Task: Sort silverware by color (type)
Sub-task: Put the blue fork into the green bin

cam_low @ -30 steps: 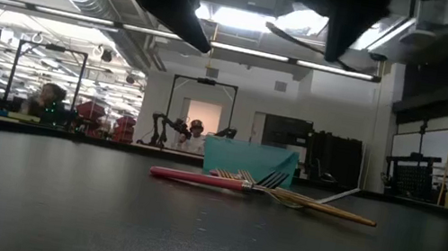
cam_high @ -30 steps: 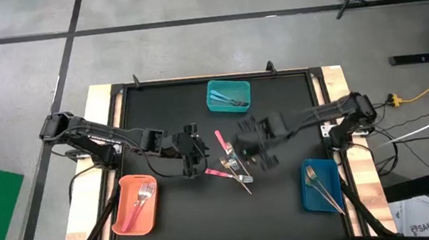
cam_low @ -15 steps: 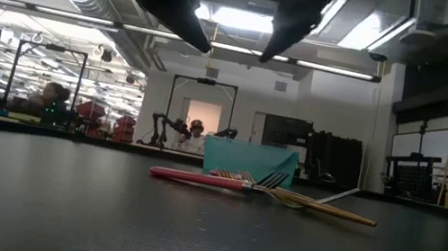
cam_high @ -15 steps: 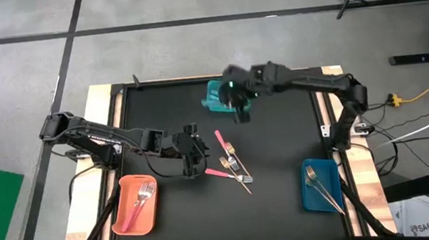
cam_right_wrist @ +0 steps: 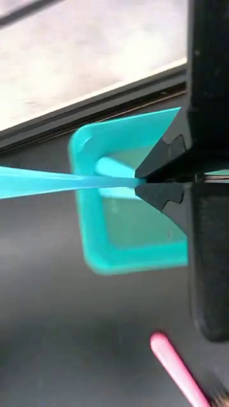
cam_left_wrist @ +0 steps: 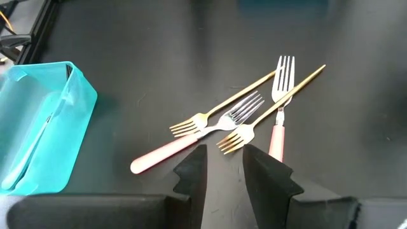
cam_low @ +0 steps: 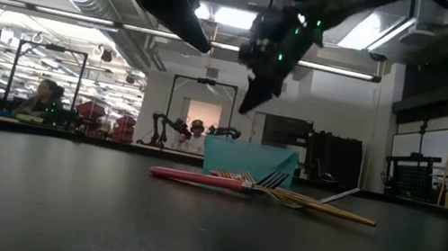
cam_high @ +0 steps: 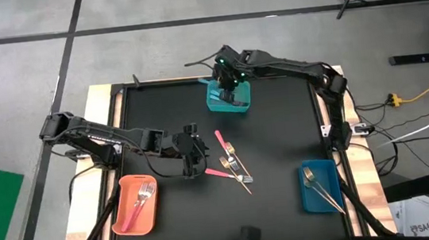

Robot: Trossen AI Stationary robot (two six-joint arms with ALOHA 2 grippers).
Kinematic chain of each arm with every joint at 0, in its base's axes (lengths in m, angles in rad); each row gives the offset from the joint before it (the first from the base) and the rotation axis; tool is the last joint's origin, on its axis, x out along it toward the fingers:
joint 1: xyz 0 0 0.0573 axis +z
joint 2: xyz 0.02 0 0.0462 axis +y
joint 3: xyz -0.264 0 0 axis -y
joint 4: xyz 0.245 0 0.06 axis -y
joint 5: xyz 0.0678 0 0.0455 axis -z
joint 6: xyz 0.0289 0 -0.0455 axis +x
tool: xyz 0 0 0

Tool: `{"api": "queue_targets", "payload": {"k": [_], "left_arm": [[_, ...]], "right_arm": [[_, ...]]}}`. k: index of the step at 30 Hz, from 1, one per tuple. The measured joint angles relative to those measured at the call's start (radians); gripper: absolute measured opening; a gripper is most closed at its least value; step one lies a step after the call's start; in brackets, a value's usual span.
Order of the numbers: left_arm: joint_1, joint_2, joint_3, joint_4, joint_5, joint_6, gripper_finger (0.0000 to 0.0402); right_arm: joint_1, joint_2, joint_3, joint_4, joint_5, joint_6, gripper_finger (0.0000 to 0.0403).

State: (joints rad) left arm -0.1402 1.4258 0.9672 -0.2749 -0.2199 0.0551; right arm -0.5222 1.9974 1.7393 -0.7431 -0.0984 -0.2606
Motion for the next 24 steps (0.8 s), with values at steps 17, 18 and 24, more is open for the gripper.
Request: {"api": "queue_targets", "payload": {"k": [17,18,24], "left_arm": [[0.0,0.0,0.0,0.0,0.0,-0.001,0.0095],[0.0,0.0,0.0,0.0,0.0,-0.001,0.0095],[0.0,0.0,0.0,0.0,0.0,-0.001,0.0095]], "right_arm": [[-0.054,0.128,0.0,-0.071,0.035,0.181,0.0001],[-0.054,0.128,0.0,-0.081,0.044,0.181,0.0001],[-0.051,0.128,0.0,-0.133,0.046,0.19,0.0001]]}}
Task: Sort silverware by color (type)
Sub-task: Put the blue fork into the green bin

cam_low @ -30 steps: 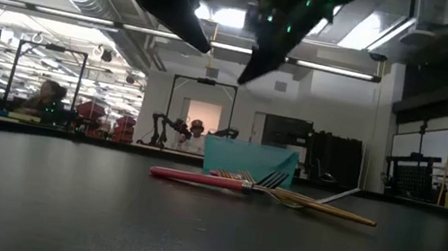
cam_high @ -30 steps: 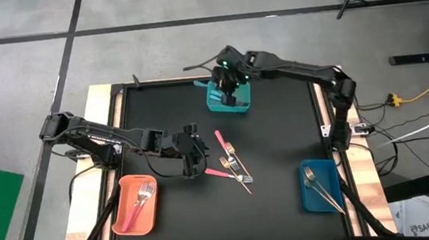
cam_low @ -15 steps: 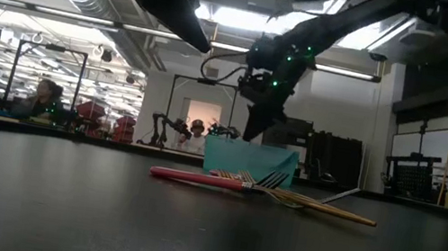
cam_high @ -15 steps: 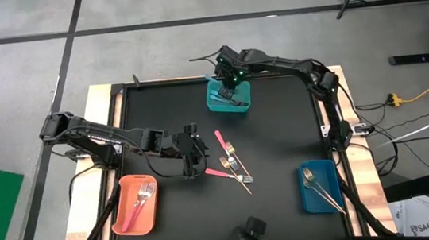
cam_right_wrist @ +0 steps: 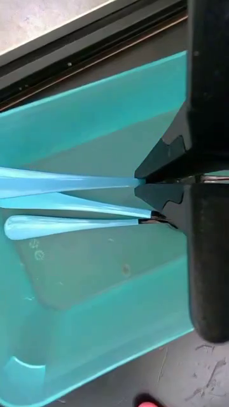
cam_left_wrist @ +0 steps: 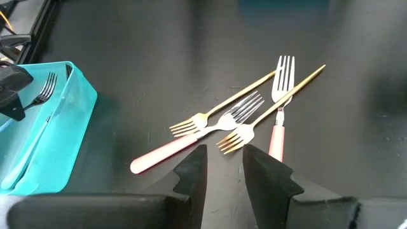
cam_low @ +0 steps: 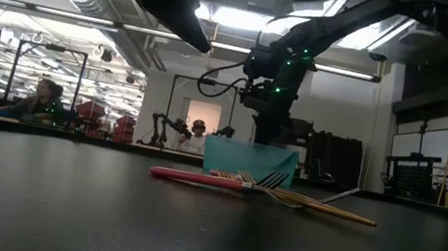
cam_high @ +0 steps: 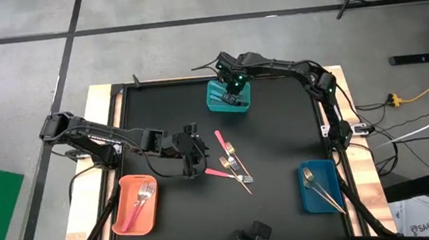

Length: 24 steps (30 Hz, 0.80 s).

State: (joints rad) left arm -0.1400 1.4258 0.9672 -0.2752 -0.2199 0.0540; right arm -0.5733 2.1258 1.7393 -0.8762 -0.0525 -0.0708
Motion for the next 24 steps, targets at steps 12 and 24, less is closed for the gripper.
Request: {"api": "queue_targets", "payload": {"k": [12,24], "left_arm": [[0.0,0.0,0.0,0.0,0.0,-0.001,0.0095],[0.0,0.0,0.0,0.0,0.0,-0.001,0.0095]], "right_arm": [[0.018,0.0,0.0,0.005,0.008,-0.004,0.0001],[0.018,0.0,0.0,0.007,0.008,-0.005,0.0069]]}}
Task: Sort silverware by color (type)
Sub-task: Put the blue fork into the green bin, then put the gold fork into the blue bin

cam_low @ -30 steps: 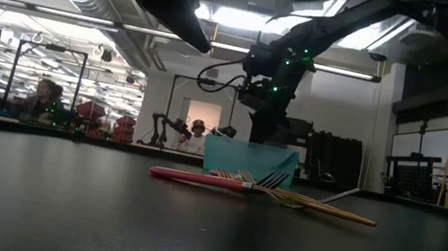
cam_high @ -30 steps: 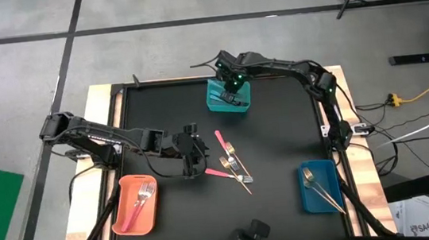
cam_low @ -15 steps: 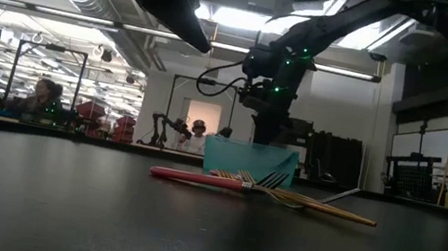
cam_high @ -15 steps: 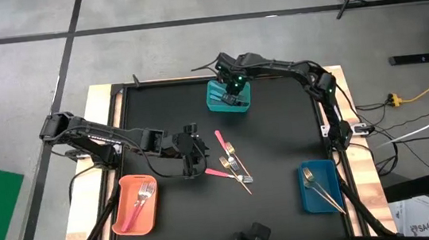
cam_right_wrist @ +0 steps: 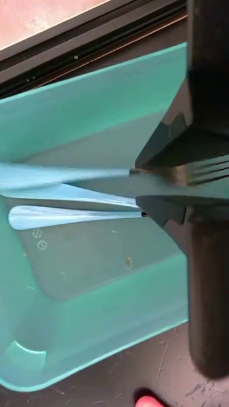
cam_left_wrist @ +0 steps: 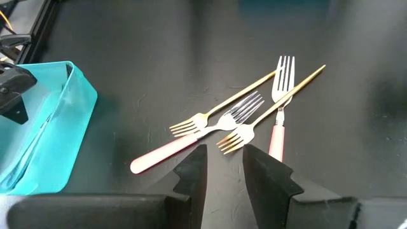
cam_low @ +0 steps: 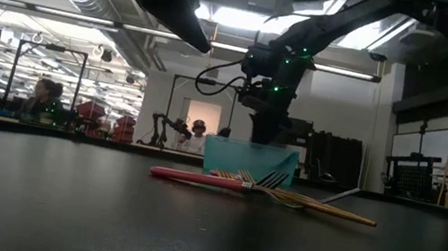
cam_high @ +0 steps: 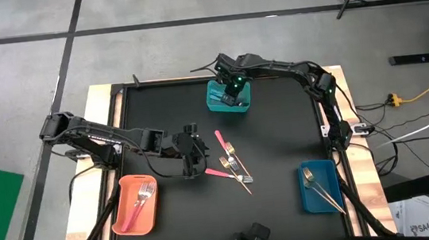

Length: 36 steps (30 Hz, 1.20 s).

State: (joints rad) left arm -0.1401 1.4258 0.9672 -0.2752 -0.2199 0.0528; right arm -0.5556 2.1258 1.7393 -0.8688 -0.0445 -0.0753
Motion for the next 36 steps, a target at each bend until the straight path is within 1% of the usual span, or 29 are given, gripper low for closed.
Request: {"api": "queue_targets", "payload": {"k": [4,7,22,30,36], "left_arm": [[0.0,0.0,0.0,0.0,0.0,0.0,0.0095],[0.0,0.0,0.0,0.0,0.0,0.0,0.0095],[0.0,0.0,0.0,0.0,0.0,0.001,0.0095],[0.0,0.0,0.0,0.0,0.0,0.006,0.0095],[0.0,0.0,0.0,0.0,0.0,0.01,0.0095]], "right_arm": [[0.0,0.0,0.0,0.008,0.0,0.0,0.01],[0.0,0.0,0.0,0.006,0.0,0.0,0.011],[0.0,-0.008,0.0,-0.006,0.0,-0.011,0.0113],[0.008,-0.097,0.0,-0.089,0.001,-0.011,0.0113],[0.072,-0.181,0.0,-0.16,0.006,-0.008,0.0113]]}}
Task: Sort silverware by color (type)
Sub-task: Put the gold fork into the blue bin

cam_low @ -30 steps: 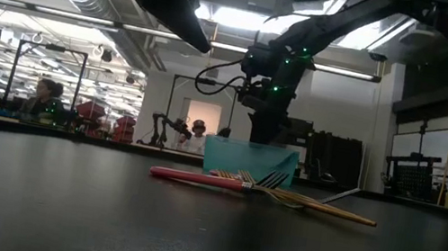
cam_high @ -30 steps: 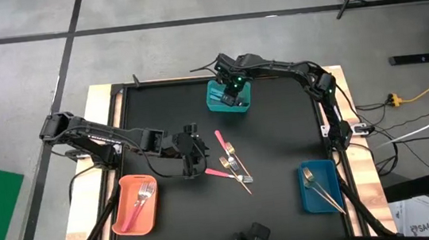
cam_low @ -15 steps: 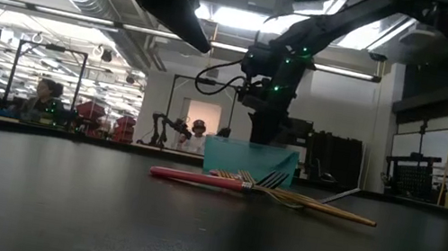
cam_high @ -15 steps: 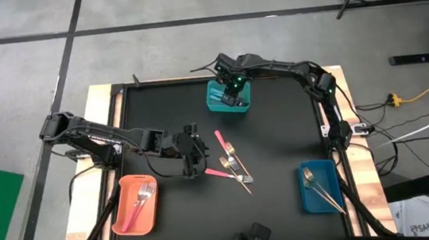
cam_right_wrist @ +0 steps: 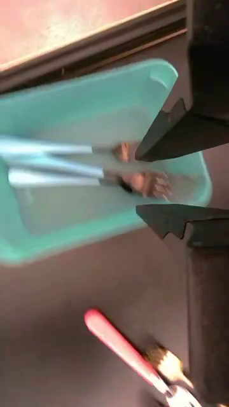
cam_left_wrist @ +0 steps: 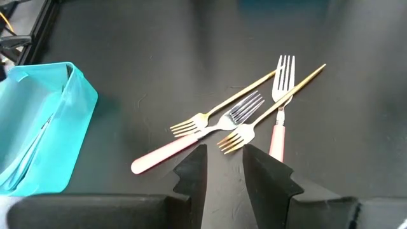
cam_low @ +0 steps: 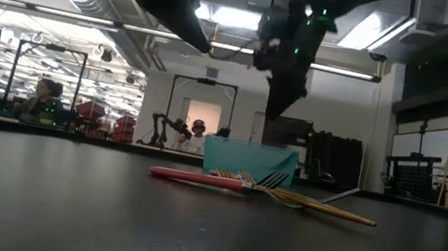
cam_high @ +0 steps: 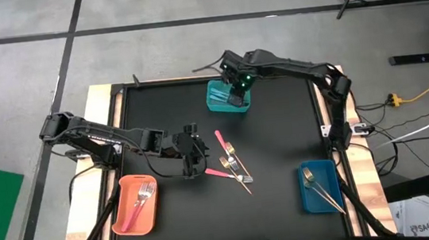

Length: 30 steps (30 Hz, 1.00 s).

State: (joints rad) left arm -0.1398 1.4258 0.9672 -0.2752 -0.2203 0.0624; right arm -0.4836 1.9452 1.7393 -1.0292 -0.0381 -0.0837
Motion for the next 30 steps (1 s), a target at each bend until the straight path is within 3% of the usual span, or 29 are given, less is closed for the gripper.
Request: {"api": "queue_targets", "payload": {"k": [23,30], "left_arm": [[0.0,0.0,0.0,-0.001,0.0,-0.001,0.0095],[0.0,0.0,0.0,0.0,0.0,-0.001,0.0095]], "right_arm": [[0.45,-0.189,0.0,-0.269,0.037,0.104,0.0113],[0.539,-0.256,-0.003,-0.349,0.23,0.229,0.0113]]}}
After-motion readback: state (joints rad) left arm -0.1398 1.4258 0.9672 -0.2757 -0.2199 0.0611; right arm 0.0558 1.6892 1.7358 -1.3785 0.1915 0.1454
